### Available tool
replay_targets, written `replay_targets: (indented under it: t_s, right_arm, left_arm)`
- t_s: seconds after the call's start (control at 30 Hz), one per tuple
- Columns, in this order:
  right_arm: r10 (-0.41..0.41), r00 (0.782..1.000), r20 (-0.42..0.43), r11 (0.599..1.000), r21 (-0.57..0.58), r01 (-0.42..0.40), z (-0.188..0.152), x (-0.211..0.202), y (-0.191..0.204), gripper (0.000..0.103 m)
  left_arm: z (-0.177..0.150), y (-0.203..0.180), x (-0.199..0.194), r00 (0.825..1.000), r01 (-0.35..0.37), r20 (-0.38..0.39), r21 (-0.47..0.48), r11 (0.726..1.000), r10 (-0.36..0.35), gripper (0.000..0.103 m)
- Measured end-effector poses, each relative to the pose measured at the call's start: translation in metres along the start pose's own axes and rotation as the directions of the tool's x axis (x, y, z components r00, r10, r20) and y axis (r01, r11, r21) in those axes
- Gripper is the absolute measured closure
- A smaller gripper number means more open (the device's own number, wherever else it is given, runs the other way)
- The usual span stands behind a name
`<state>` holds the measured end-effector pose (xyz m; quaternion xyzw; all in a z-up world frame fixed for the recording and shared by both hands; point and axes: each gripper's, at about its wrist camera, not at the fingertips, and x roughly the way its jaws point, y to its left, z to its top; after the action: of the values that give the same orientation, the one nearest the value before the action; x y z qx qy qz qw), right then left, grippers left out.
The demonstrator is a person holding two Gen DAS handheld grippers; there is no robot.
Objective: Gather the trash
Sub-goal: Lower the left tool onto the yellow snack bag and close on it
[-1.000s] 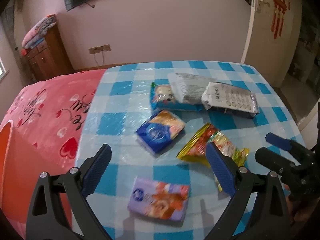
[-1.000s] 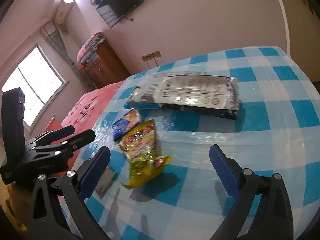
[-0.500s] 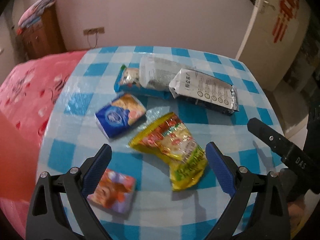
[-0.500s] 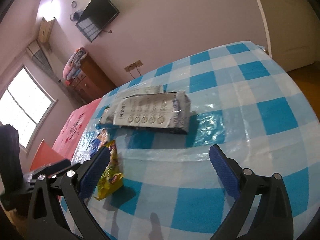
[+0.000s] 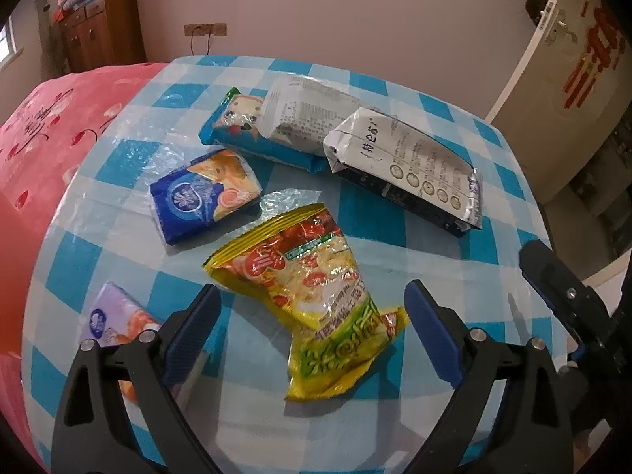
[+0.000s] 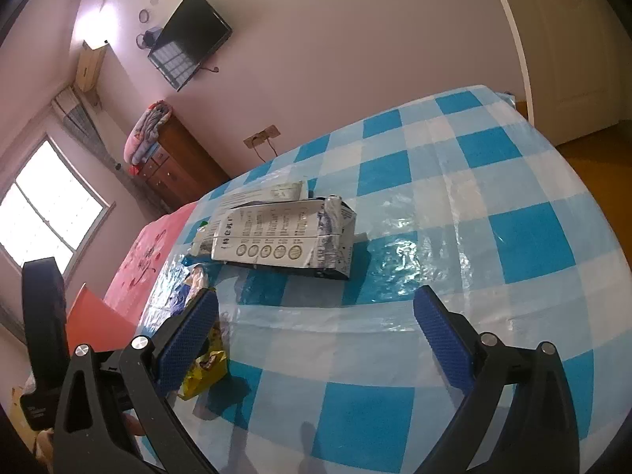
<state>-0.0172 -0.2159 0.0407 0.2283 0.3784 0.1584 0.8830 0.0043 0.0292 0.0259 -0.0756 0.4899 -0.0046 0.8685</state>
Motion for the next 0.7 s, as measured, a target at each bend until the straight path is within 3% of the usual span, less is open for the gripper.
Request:
replay_targets:
  t_s: [0.17,0.43,0.7]
  right_arm:
    - [0.007,1.0,-0.004,1.0,0.016,-0.007,0.002,0.002,-0.006,0.005]
    - [0.013,1.0,-0.017,1.0,0.023,-0.013,0.002,0.004,-0.01,0.005]
    - [-0.002,0.999,-0.041,1.0,0.0,0.002,-0.001,0.01,-0.004,0.005]
  left_arm:
    - [0.006,0.002,0.014,1.0,-0.012,-0.027,-0.036,0.999,0.011,0.031]
    - [0.006,-0.004,0.022,0.999,-0.027,-0.022,-0.006,1.0,0.027,0.047]
    - [0.005,-0.002,0.019,1.0,0.014,-0.008,0.01,1.0,-0.014,0.058]
